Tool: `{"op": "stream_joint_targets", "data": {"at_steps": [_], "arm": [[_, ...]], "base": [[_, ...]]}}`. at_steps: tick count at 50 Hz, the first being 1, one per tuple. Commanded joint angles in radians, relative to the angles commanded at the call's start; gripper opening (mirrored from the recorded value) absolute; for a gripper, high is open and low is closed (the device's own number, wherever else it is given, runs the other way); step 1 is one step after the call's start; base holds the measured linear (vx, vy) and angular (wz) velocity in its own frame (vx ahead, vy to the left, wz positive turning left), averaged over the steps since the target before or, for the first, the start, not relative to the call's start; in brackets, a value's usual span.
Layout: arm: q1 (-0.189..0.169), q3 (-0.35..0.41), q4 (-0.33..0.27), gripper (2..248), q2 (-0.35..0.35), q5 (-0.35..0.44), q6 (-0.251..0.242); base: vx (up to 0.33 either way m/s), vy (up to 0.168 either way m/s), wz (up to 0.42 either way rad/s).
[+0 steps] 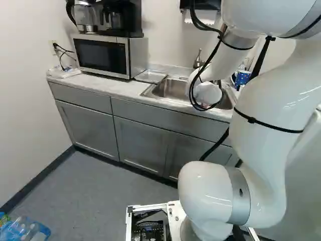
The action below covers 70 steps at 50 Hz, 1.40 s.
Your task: Rinse the cup and place it in the tray
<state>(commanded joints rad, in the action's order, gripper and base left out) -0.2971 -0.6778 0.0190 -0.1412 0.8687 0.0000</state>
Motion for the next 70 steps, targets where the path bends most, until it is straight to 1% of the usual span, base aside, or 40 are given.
{"op": "stream_joint_targets", "data": {"at_steps": [70], "arm": [[0.0, 0.0, 0.0, 122, 0.0, 0.0, 0.0]], "base": [[0.0, 0.0, 0.0]]}}
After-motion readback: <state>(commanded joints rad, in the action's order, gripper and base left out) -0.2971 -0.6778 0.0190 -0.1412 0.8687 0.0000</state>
